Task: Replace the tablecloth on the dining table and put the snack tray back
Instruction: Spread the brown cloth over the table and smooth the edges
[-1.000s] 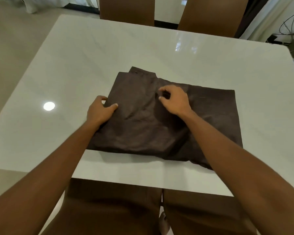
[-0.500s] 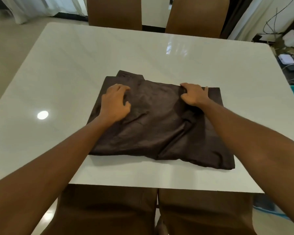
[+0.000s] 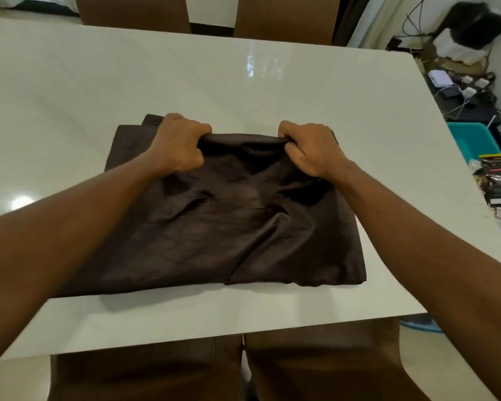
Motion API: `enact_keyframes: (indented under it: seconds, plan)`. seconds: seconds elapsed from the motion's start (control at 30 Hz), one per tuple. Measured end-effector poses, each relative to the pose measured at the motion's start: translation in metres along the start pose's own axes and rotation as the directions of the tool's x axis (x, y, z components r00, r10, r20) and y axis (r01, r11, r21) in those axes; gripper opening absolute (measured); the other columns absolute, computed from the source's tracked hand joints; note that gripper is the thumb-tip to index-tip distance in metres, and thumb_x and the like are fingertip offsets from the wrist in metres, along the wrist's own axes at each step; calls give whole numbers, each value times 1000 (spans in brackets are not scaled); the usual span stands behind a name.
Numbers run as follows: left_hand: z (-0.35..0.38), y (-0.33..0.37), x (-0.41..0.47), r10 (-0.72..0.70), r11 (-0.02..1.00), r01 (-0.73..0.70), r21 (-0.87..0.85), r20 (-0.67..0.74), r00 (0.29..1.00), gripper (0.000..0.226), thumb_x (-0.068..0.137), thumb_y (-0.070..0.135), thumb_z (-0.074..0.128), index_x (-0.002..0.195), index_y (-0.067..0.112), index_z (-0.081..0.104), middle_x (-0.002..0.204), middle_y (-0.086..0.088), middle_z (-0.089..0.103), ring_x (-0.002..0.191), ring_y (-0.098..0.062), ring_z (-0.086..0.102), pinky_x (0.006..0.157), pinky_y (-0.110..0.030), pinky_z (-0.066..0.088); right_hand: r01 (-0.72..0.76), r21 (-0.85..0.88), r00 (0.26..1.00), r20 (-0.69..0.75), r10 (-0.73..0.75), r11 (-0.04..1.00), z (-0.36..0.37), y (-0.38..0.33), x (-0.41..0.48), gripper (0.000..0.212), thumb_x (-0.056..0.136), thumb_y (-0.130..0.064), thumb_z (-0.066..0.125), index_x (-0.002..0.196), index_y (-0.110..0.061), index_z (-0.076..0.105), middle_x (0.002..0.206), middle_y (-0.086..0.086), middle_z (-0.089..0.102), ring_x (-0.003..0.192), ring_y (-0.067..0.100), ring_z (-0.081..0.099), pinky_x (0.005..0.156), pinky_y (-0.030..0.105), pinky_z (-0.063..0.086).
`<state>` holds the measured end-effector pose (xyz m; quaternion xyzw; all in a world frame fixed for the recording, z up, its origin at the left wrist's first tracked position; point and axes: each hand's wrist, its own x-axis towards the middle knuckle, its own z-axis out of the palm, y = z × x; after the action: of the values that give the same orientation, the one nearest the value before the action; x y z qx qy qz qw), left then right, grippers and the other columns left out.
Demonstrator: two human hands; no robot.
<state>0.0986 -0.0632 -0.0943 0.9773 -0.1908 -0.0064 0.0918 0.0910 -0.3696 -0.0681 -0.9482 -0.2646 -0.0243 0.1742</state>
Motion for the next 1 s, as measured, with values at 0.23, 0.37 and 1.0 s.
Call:
enact_keyframes:
  seconds: [0.23, 0.37, 1.0]
  plan:
    - [-53, 33, -63, 113, 989, -118, 86, 64, 992, 14, 73, 15, 56, 85, 17, 50, 76, 0, 56, 71, -27, 56, 62, -34, 42, -14, -172, 956, 288, 63, 985, -47, -35, -20, 26, 80, -45, 42, 86, -25, 56, 65, -3, 55, 67, 27, 55, 67, 36, 48]
    - [-82, 67, -106, -41, 992, 9, 125, 261, 965, 33, 78, 15, 54, 110, 17, 63, 95, -13, 67, 88, -34, 61, 71, -35, 44, -106, -194, 822, 535, 196, 975, -64, -75, -43, 17, 84, -44, 48, 92, -34, 60, 91, -3, 59, 90, 27, 60, 81, 38, 49]
    - [-47, 175, -304, -155, 969, 246, -3, 766, 624, 31, 90, 19, 50, 118, 30, 58, 122, -5, 61, 101, -23, 58, 91, -38, 49, -309, 176, 786, 601, 147, 935, -19, -137, -180, 53, 95, -42, 66, 142, -26, 50, 128, 10, 64, 115, 30, 64, 95, 41, 54]
